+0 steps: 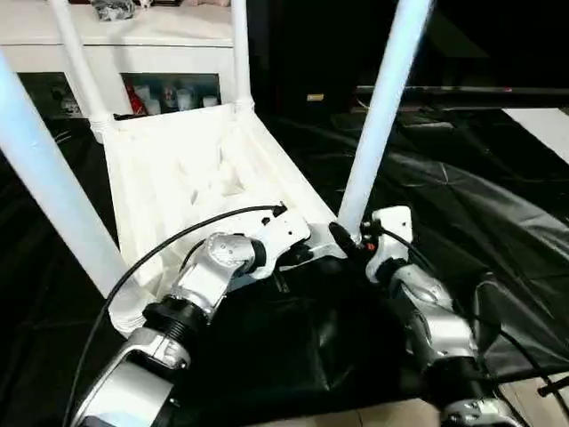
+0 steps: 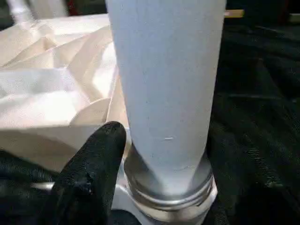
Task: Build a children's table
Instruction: Rotate leg to tighten, then rotate table base
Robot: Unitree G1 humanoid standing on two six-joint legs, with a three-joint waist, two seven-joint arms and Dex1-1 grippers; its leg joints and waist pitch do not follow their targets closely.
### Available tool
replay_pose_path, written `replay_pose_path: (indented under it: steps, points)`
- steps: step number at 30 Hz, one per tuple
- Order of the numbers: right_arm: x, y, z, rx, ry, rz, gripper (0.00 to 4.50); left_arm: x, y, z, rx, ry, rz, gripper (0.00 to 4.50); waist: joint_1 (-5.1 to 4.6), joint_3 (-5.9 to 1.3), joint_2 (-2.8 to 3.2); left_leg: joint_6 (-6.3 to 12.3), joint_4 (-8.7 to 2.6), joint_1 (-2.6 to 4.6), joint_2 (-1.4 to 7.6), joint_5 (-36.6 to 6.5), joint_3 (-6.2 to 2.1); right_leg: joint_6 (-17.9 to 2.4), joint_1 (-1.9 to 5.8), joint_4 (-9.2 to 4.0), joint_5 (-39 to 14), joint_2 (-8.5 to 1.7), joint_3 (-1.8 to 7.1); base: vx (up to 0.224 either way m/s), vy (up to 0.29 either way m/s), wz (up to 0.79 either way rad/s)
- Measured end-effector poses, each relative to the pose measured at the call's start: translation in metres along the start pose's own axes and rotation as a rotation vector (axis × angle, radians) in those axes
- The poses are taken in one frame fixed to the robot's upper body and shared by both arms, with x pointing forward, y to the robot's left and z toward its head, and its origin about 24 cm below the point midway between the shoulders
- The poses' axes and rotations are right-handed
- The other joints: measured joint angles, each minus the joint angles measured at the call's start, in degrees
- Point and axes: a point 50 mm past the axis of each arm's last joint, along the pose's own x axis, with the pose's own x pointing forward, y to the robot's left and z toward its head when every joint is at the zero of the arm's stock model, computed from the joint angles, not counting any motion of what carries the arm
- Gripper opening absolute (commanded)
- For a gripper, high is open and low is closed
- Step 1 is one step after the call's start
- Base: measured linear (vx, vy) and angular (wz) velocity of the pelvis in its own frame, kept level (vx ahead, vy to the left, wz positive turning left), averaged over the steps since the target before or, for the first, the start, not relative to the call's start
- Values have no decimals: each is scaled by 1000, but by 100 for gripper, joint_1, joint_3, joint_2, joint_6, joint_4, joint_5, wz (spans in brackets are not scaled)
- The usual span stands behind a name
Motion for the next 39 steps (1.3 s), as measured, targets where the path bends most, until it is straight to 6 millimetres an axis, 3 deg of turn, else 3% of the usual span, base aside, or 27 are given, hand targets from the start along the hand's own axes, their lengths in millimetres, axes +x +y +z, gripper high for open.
replay_pose_path:
  steps: [3,7,8,10,15,19,27,33,39]
  points:
    - [-10,-5,1,-24,2,46,300,-1,-2,1,33,-17,-24,0,32,1,2,-1,-13,-1,2,0,5,7,-3,2,51,0,0,0,0,0]
    - [-41,-18,5,-60,17,156,300,-4,-9,2,69,-72,-51,0,168,-2,52,0,-50,-3,7,1,23,18,0,5,59,0,9,0,0,0]
    - [-51,-20,6,-74,27,195,312,-7,-11,1,61,-88,-62,45,188,-5,87,0,-51,-6,10,1,23,30,-2,6,51,0,6,0,0,0]
    - [-61,-17,6,-77,37,260,312,-14,-13,-1,13,-141,-61,57,186,3,112,1,-53,-22,13,2,23,47,-15,11,39,1,1,0,0,0]
    - [-70,3,11,-52,24,405,312,-29,-23,14,-34,-310,-84,98,81,35,60,39,18,-171,46,9,23,38,-149,52,37,26,0,0,0,0]
    - [-75,14,17,-53,20,465,312,-54,-31,11,-63,-346,-72,126,74,38,56,37,29,-159,48,8,23,14,-151,96,19,21,-2,0,0,0]
    - [-72,30,13,-23,43,529,312,-95,-56,-20,-234,-297,-142,185,118,51,34,-14,33,-133,52,3,23,8,-122,106,30,22,1,0,0,0]
    - [-68,37,10,-12,36,512,312,-141,-77,-62,-366,-168,-150,225,98,54,-10,-19,33,-117,52,5,22,35,-114,107,18,28,9,0,0,0]
    - [-32,40,11,-23,-21,405,312,-191,-76,-85,-411,-66,-139,265,27,44,-74,-26,29,-97,54,9,18,33,-110,115,20,40,23,0,0,0]
